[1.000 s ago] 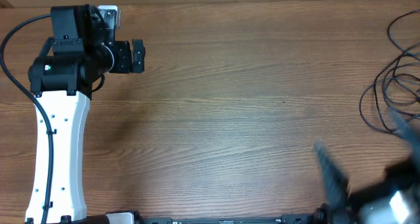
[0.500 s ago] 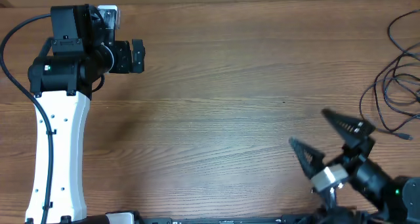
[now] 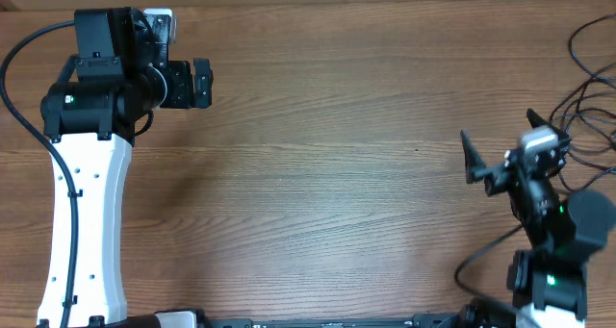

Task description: Untangle cables

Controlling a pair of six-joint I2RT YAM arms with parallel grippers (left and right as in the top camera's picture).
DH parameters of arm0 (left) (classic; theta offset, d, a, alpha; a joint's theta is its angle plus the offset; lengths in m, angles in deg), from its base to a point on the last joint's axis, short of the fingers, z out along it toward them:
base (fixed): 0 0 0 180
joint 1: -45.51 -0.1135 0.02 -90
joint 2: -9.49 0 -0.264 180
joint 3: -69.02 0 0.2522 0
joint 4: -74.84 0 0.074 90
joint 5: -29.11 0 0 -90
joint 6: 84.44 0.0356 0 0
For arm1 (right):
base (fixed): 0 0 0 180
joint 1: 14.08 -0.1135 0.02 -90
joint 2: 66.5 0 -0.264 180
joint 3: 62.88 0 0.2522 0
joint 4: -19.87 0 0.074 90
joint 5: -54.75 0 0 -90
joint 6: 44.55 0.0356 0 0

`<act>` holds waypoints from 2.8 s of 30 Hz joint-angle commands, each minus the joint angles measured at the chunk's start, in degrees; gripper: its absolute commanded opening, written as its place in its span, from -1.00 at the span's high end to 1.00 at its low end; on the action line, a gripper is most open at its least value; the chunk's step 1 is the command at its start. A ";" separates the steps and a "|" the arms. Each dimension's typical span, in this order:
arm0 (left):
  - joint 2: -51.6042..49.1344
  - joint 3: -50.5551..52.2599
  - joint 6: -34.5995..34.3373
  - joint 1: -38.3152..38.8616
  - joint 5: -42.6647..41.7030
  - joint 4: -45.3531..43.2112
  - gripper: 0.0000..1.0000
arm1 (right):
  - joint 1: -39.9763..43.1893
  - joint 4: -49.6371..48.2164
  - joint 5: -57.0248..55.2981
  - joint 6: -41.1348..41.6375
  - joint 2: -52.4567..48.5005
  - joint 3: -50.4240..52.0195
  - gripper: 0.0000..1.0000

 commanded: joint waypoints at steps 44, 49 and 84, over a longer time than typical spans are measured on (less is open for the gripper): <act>0.09 -1.11 2.58 0.13 0.28 -0.92 -1.00 | -0.09 28.39 -21.59 10.38 38.62 4.94 -1.00; 0.09 -1.11 2.58 0.13 0.15 0.26 -1.00 | -0.09 14.01 -24.06 10.47 38.62 15.61 -0.99; 0.09 -1.11 2.54 0.13 0.15 1.46 -1.00 | -0.09 7.87 -24.35 17.94 27.85 27.23 -1.00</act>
